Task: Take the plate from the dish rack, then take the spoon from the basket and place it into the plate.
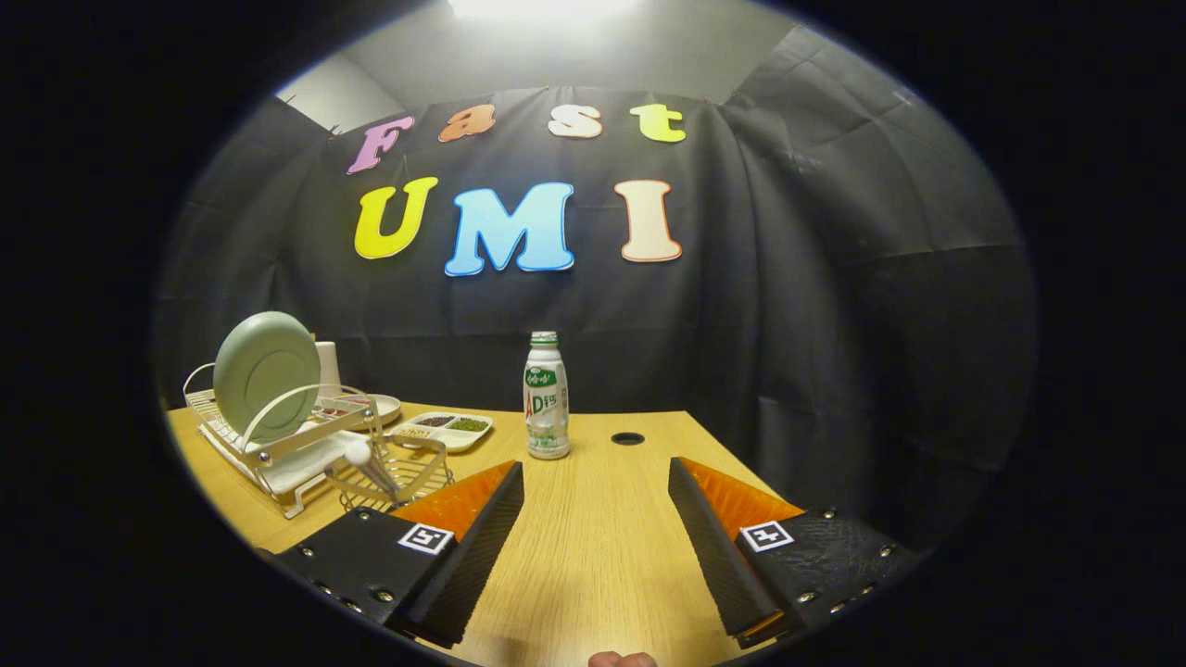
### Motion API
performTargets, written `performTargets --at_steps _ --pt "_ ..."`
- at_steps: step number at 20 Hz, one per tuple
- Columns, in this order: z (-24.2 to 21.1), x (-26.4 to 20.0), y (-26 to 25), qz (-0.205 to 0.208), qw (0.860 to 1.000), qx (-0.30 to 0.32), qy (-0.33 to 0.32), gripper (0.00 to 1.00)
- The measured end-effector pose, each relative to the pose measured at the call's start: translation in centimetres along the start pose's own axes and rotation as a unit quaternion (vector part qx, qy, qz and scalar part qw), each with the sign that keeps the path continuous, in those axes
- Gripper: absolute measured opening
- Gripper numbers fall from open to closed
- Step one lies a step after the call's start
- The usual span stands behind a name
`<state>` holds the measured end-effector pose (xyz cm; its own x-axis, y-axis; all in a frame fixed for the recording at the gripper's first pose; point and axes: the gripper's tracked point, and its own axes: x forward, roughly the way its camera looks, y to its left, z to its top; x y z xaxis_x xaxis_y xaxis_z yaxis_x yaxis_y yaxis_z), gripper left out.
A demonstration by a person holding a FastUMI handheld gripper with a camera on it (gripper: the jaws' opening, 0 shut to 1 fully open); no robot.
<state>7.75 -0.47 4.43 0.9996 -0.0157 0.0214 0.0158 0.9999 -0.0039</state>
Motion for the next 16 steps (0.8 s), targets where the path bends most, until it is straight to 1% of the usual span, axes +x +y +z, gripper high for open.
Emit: performTargets --at_steps 3,6,8,11,13,16 --pt "5.0 -1.3 0.5 -0.009 1.000 0.000 -0.013 0.97" --pt "10.6 -2.5 2.1 -0.009 1.000 -0.010 -0.027 0.97" --pt "13.2 -3.1 3.8 -0.001 1.000 -0.010 -0.021 0.97" --pt "16.8 -4.3 5.9 0.003 1.000 -0.015 -0.026 0.97" --pt "18.5 -4.8 7.6 0.002 1.000 -0.016 -0.026 0.97" --pt "20.0 -4.6 11.9 0.030 0.999 -0.005 -0.019 0.96"
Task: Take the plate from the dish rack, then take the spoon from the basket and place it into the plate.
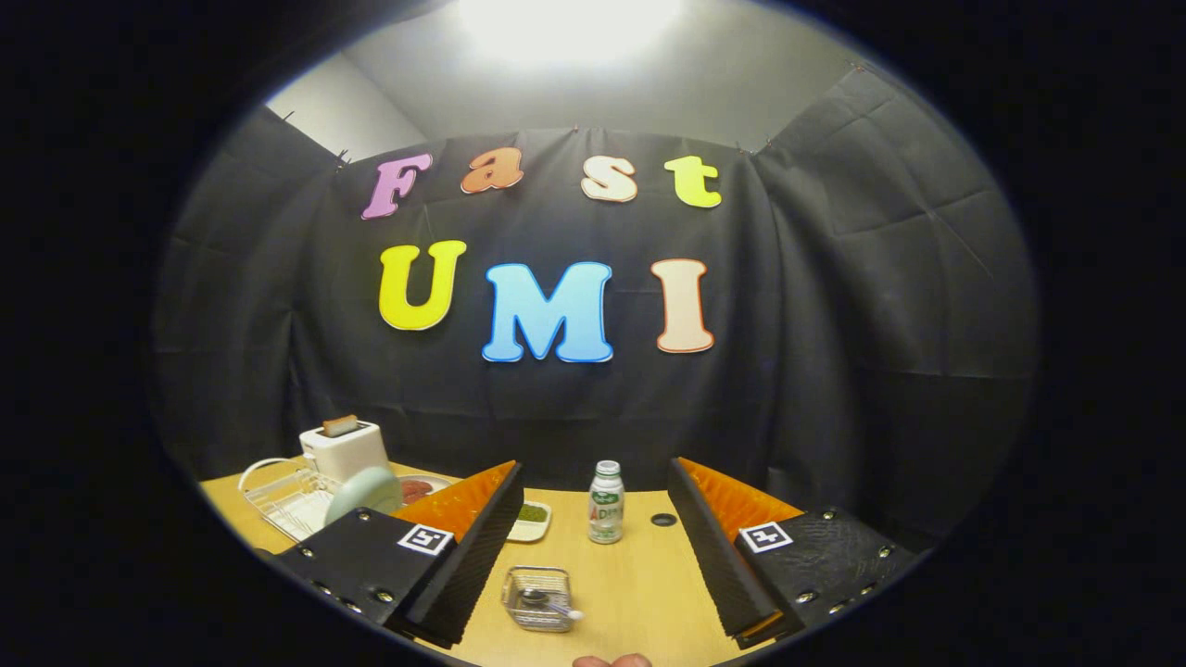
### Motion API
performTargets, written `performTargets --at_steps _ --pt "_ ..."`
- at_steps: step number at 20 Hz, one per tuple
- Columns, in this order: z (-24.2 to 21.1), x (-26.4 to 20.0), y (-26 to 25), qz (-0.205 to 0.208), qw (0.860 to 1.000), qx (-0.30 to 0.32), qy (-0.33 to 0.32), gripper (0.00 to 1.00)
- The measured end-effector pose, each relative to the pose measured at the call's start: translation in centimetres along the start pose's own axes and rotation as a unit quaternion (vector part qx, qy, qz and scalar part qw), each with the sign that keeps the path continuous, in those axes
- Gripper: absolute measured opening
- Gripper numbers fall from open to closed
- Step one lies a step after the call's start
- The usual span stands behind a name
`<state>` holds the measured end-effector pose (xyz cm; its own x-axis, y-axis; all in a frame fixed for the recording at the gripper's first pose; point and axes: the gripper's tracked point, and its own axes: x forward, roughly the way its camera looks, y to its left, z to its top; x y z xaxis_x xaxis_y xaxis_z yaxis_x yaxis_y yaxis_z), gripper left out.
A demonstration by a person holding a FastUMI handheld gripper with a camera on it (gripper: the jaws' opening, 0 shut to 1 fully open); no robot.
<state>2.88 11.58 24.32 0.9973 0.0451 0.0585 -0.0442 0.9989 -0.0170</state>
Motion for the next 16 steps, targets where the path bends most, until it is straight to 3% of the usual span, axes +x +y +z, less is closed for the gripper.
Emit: performTargets --at_steps 7,16 --pt "2.2 2.1 7.4 0.029 0.999 0.009 0.014 0.97" --pt "-0.7 5.7 15.6 0.056 0.991 0.019 0.124 0.97"
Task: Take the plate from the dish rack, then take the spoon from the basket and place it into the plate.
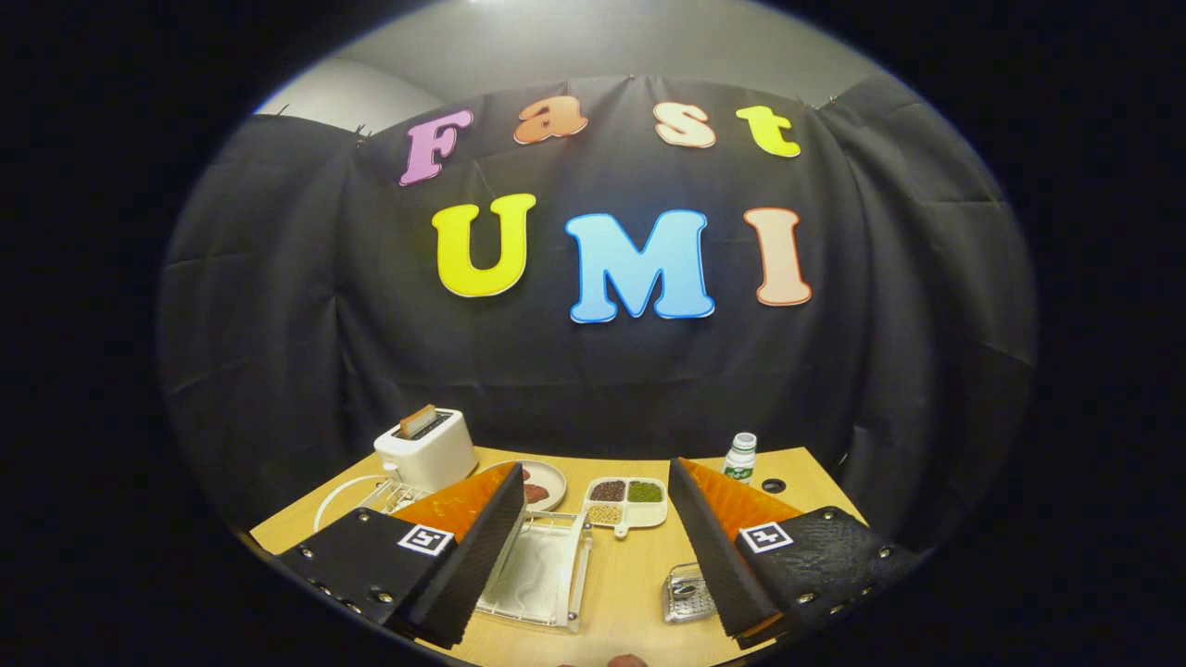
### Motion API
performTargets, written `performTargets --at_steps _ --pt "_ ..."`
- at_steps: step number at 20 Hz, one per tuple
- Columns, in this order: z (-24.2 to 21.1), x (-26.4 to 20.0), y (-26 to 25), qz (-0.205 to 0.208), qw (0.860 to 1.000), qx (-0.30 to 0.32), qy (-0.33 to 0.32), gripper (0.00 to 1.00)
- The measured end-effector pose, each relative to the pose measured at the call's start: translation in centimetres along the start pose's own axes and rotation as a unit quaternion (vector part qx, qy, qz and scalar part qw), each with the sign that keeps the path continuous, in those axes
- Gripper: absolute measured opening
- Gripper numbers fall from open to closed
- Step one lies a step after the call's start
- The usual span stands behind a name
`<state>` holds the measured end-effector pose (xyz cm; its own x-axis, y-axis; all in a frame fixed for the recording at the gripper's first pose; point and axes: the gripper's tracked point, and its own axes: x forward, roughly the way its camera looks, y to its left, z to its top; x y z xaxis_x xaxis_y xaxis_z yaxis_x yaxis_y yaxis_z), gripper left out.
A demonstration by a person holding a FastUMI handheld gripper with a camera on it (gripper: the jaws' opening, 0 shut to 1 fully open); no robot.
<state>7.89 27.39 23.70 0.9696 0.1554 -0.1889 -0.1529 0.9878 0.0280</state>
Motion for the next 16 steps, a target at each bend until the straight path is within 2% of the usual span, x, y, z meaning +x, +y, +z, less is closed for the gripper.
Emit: performTargets --at_steps 5,16 --pt "-1.7 2.8 3.7 0.014 0.998 0.002 0.062 0.97" --pt "-7.0 8.5 6.5 -0.017 0.980 0.021 0.195 0.97"
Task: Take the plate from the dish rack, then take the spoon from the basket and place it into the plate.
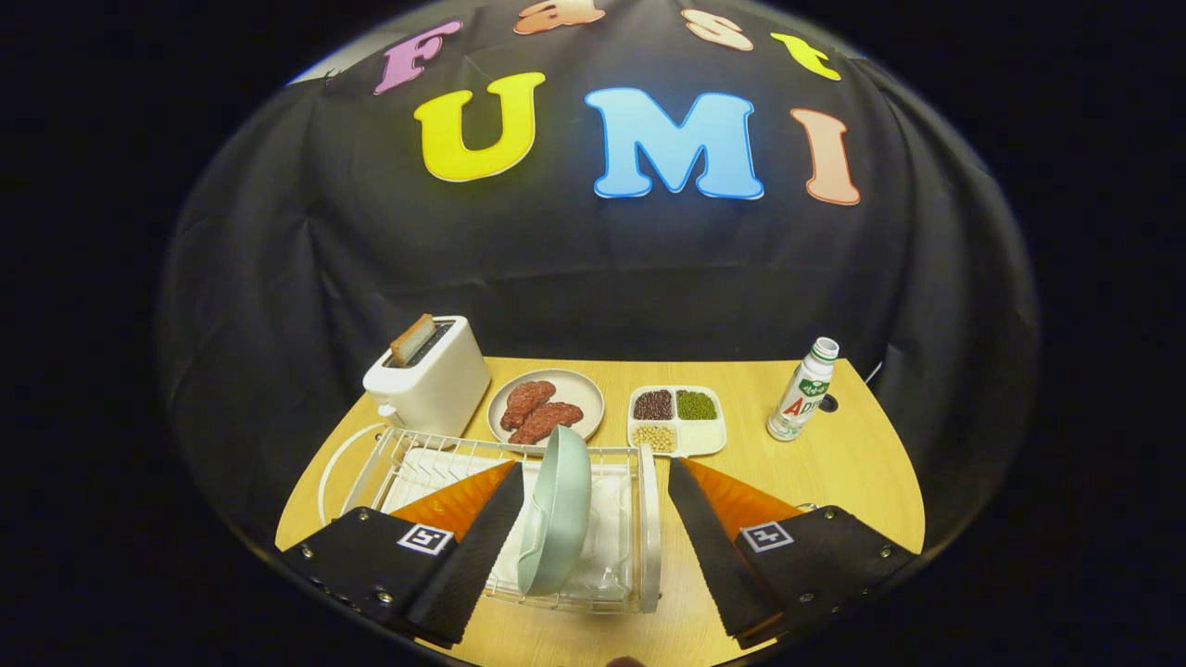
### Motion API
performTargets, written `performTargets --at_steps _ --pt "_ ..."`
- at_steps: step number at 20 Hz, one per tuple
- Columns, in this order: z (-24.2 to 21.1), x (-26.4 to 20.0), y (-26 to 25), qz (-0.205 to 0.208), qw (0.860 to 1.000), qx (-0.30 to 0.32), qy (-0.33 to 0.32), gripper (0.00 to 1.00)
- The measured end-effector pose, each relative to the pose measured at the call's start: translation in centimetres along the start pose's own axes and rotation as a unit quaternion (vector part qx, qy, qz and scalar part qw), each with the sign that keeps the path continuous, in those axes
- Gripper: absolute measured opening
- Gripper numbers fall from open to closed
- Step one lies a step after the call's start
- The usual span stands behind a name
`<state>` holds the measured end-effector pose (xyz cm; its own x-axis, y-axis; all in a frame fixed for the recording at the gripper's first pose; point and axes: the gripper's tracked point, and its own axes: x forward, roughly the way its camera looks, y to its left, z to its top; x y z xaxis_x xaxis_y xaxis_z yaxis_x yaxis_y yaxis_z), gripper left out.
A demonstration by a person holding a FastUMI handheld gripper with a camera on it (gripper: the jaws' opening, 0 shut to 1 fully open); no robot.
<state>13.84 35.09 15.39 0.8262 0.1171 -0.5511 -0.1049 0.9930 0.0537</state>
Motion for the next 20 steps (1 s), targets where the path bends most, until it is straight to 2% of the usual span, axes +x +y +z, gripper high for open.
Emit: performTargets --at_steps 4,8,9,12,14,15,17,20 --pt "-2.6 2.5 0.0 -0.033 0.997 0.013 0.068 0.97" --pt "-4.5 4.8 0.4 -0.059 0.992 0.015 0.110 0.96" --pt "-4.9 5.5 0.4 -0.064 0.991 0.015 0.117 0.88" --pt "-5.9 6.7 -0.3 -0.089 0.987 0.001 0.135 0.79" --pt "-5.4 6.2 0.1 -0.091 0.987 0.007 0.133 0.41" --pt "-5.9 7.0 0.6 -0.094 0.987 0.012 0.128 0.36" --pt "-5.4 6.5 1.1 -0.101 0.985 -0.017 0.136 0.26" --pt "-3.5 5.3 0.8 -0.133 0.982 -0.047 0.124 0.26"
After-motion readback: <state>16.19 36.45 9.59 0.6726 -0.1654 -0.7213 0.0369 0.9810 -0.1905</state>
